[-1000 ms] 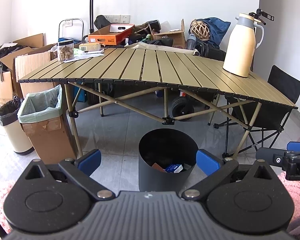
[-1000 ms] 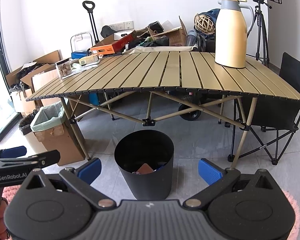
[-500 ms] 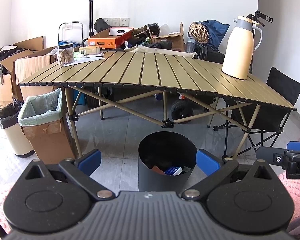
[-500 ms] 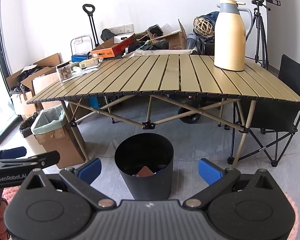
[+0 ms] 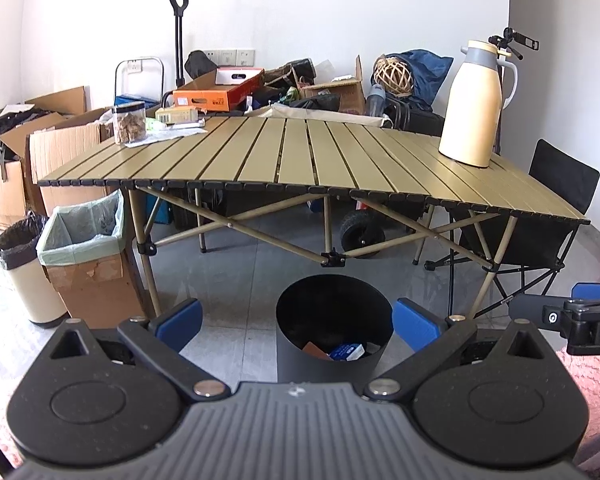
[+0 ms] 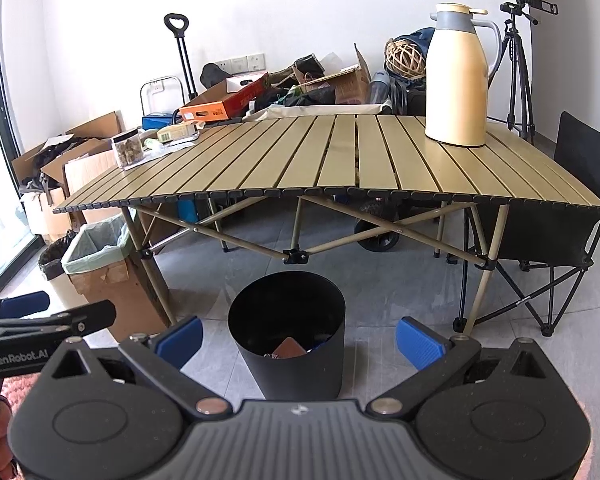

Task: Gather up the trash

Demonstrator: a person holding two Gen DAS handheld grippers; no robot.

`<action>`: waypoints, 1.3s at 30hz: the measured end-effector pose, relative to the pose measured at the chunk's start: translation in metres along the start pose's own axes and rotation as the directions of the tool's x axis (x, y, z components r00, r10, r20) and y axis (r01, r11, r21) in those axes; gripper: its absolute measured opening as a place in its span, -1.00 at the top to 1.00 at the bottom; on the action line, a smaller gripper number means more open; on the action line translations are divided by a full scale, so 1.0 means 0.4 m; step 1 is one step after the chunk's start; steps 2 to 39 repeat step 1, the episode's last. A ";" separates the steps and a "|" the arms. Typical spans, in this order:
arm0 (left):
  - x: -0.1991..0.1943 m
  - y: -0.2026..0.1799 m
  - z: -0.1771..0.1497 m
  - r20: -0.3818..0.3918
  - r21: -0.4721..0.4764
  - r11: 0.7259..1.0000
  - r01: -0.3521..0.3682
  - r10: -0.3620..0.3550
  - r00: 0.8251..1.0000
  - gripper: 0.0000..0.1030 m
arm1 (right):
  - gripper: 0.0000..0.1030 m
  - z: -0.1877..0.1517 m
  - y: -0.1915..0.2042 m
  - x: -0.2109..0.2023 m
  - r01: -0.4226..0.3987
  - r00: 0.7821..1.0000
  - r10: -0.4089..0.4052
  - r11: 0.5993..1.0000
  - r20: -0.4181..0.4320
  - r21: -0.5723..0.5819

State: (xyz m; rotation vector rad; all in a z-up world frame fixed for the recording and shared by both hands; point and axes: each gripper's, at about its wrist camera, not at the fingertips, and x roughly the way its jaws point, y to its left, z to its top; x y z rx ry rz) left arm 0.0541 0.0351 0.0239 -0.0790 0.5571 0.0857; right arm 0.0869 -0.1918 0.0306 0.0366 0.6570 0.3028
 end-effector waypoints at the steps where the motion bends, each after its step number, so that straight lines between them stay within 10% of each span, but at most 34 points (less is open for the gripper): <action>1: -0.001 0.001 0.001 0.004 -0.001 1.000 0.002 -0.002 1.000 -1.00 | -1.00 0.000 0.000 0.000 0.000 1.000 0.000 1.000 0.002 0.000; 39: -0.001 0.001 0.001 0.004 -0.001 1.000 0.002 -0.002 1.000 -1.00 | -1.00 0.000 0.000 0.000 0.000 1.000 0.000 1.000 0.002 0.000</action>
